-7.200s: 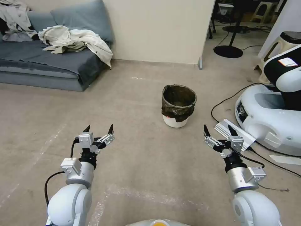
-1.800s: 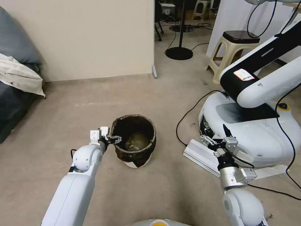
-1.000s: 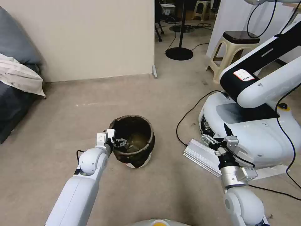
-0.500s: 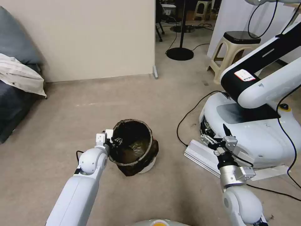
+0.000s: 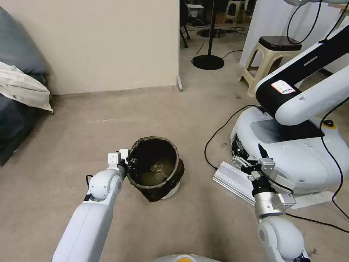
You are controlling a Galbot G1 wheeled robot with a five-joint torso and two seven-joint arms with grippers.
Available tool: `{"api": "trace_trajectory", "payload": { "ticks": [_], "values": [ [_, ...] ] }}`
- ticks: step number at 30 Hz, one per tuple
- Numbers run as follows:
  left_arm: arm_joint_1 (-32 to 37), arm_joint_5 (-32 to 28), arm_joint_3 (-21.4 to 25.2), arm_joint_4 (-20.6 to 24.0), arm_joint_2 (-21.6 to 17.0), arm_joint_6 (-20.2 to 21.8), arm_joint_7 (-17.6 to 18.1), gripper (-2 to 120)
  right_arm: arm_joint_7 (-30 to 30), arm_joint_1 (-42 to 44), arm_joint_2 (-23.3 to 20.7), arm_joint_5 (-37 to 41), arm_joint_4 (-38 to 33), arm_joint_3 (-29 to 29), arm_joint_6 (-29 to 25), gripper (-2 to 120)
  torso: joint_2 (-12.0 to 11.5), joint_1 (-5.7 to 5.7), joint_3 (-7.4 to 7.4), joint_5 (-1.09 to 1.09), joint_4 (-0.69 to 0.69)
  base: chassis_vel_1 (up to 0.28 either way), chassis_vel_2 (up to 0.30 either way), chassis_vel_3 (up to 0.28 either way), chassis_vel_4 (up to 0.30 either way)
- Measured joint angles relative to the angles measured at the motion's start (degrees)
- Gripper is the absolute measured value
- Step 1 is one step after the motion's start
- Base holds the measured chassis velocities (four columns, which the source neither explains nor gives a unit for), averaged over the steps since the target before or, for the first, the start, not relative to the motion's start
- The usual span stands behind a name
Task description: Pick up the trash can from the floor.
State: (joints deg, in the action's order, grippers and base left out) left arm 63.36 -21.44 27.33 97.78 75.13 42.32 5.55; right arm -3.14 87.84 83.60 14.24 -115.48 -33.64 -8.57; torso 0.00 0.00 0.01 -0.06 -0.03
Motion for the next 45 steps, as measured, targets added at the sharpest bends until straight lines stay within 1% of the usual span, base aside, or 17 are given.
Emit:
{"api": "trace_trajectory", "payload": {
  "ticks": [2,3,6,9,10,13,14,18,20,22,24,28,29,33,39,45],
  "values": [
    [0.14,-0.8,0.69,0.97,0.02,0.01,0.43,5,-0.01,0.11,-0.03,-0.01,-0.19,-0.01,-0.03,100,0.0,0.0,0.0,0.0,-0.01,0.0,0.0,0.0,0.0],
    [0.23,-1.05,0.99,1.39,0.02,0.01,0.63,4,-0.02,0.14,-0.05,-0.02,-0.24,-0.02,-0.03,100,0.0,0.0,0.0,0.03,0.0,0.0,0.0,0.0,0.0],
    [0.6,-1.85,1.61,2.51,-0.02,0.01,1.01,4,-0.04,0.24,-0.09,-0.03,-0.39,-0.04,-0.06,100,0.0,0.0,0.0,0.02,0.01,0.0,0.0,0.0,0.0],
    [1.1,-3.21,2.53,4.57,0.11,0.01,1.84,2,-0.06,0.39,-0.09,-0.04,-0.6,-0.04,-0.09,100,0.0,0.0,0.0,0.05,0.02,0.0,0.0,0.0,0.0],
    [1.1,-3.21,2.53,4.57,0.11,0.01,1.84,2,-0.06,0.39,-0.09,-0.04,-0.6,-0.04,-0.09,100,0.0,0.0,0.0,0.05,0.02,0.0,0.0,0.0,0.0],
    [1.7,-5.29,3.51,7.04,0.18,-0.01,2.85,2,-0.07,0.63,-0.2,-0.06,-0.83,-0.07,-0.14,100,0.0,0.0,0.0,0.06,0.03,0.0,0.0,0.0,0.0],
    [1.7,-5.29,3.51,7.04,0.18,-0.01,2.85,2,-0.07,0.63,-0.2,-0.06,-0.83,-0.07,-0.14,100,0.0,0.0,0.0,0.06,0.03,0.0,0.0,0.0,0.0],
    [2.72,-8.16,5.09,10.62,-0.1,-0.06,3.85,2,-0.07,0.96,-0.45,-0.07,-1.34,-0.13,-0.14,100,0.0,0.0,-0.01,0.06,0.02,0.0,0.0,0.0,0.0],
    [2.89,-8.64,5.34,11.07,-0.21,-0.07,4.01,2,-0.08,1.01,-0.48,-0.07,-1.42,-0.13,-0.12,100,0.0,0.0,-0.01,0.06,0.02,0.0,0.0,0.0,0.0],
    [3.63,-10.79,6.36,13.08,-0.73,-0.09,5.03,2,-0.09,1.08,-0.54,-0.08,-1.67,-0.1,0.0,100,0.0,0.01,-0.01,0.06,0.02,0.0,0.0,0.0,0.0],
    [3.94,-11.52,6.77,13.79,-0.94,-0.09,5.25,2,-0.1,1.11,-0.55,-0.08,-1.72,-0.08,0.06,100,0.0,0.0,-0.01,0.06,0.02,0.0,0.0,0.0,0.0],
    [5.87,-15.64,9.16,17.45,-2.06,-0.11,6.61,2,-0.12,1.11,-0.61,-0.13,-1.98,0.04,0.4,100,0.0,0.0,-0.01,0.06,0.03,0.0,0.0,0.0,0.0],
    [5.87,-15.64,9.16,17.45,-2.06,-0.11,6.61,2,-0.12,1.11,-0.61,-0.13,-1.98,0.04,0.4,100,0.0,0.0,-0.01,0.06,0.03,0.0,0.0,0.0,0.0],
    [7.85,-19.82,11.25,20.84,-2.69,-0.13,7.91,2,-0.13,1.08,-0.64,-0.16,-2.11,0.09,0.57,100,0.0,0.0,-0.02,0.06,0.03,0.0,0.0,0.0,0.0],
    [9.46,-21.38,12.73,23.07,-3.26,-0.15,8.0,2,-0.13,1.08,-0.8,-0.17,-2.3,0.1,0.88,100,0.0,0.0,-0.02,0.06,0.03,0.0,0.0,0.0,0.0],
    [10.14,-21.48,13.08,23.33,-3.5,-0.17,7.76,2,-0.13,1.08,-0.85,-0.17,-2.45,0.17,1.07,100,0.0,0.0,-0.02,0.06,0.03,0.0,0.0,0.0,0.0]
  ]
}}
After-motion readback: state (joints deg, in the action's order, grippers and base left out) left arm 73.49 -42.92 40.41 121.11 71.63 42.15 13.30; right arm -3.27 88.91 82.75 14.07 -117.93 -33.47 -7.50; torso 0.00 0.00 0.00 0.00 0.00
